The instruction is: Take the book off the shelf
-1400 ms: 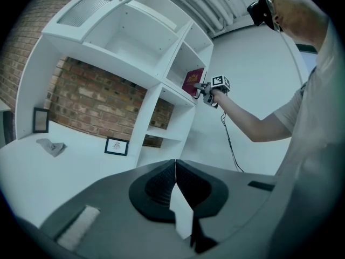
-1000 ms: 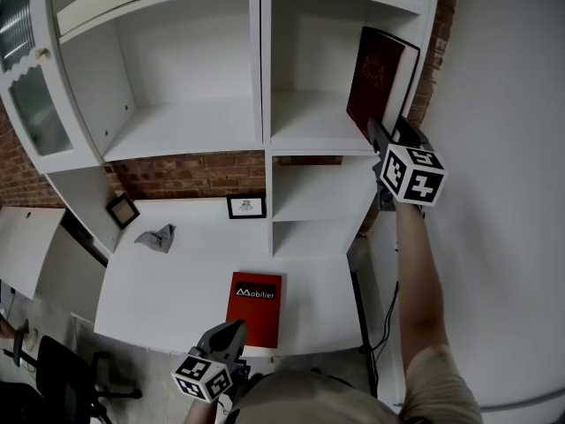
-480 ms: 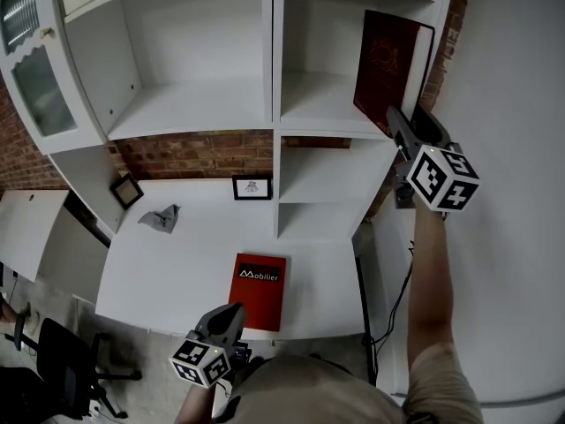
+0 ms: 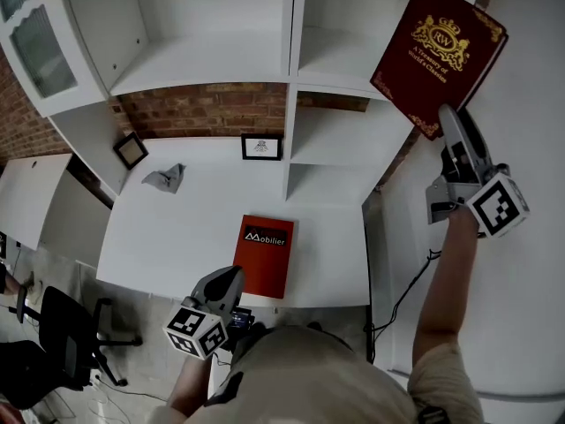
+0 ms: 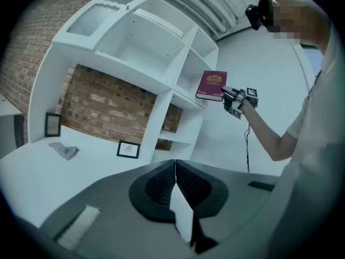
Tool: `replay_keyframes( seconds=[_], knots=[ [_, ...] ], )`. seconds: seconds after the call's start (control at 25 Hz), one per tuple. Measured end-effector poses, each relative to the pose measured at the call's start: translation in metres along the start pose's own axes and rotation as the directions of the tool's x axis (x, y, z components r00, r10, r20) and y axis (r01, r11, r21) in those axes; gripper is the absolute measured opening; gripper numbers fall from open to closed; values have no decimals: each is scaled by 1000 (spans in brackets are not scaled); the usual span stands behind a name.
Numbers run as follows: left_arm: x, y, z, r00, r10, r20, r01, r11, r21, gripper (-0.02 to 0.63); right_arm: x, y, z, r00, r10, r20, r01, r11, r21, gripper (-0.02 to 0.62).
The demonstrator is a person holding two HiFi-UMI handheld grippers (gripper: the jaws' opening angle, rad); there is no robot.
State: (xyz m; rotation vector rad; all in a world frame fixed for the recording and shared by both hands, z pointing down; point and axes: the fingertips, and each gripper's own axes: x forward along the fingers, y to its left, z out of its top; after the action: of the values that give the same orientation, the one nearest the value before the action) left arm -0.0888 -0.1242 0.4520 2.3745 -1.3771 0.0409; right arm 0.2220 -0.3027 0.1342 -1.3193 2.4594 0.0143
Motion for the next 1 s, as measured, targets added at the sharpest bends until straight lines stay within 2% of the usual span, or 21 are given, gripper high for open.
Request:
replay_keyframes(
  seconds=[0.24,0.32,0.48,0.64,0.8,1.0],
  knots=[
    [0,5,-4,1000,15,3,-15,1000,3,5,-50,2,-40,998,43,-40,-34,979,201,201],
    [-2,8,-5,1000,23,3,-23,1000,-1,5,-61,9,-58,995,78,-60,-59,960,275,199],
    [-3,10,-5,1000,25,-2,-25,1000,-1,5,-79,24,-97,984,140,-111,-80,901,427,193],
    [-2,8,-8,1000,19,-11,-19,1000,-1,5,-102,21,-129,975,124,-183,-25,883,469,192],
    [0,3,-13,1000,6,-30,-6,1000,-4,5,-122,15,-145,979,123,-164,-4,810,586,187],
    [4,-6,-16,999,-15,-42,15,1000,-1,5,-148,-6,-181,977,51,-209,103,741,663,187]
  ],
)
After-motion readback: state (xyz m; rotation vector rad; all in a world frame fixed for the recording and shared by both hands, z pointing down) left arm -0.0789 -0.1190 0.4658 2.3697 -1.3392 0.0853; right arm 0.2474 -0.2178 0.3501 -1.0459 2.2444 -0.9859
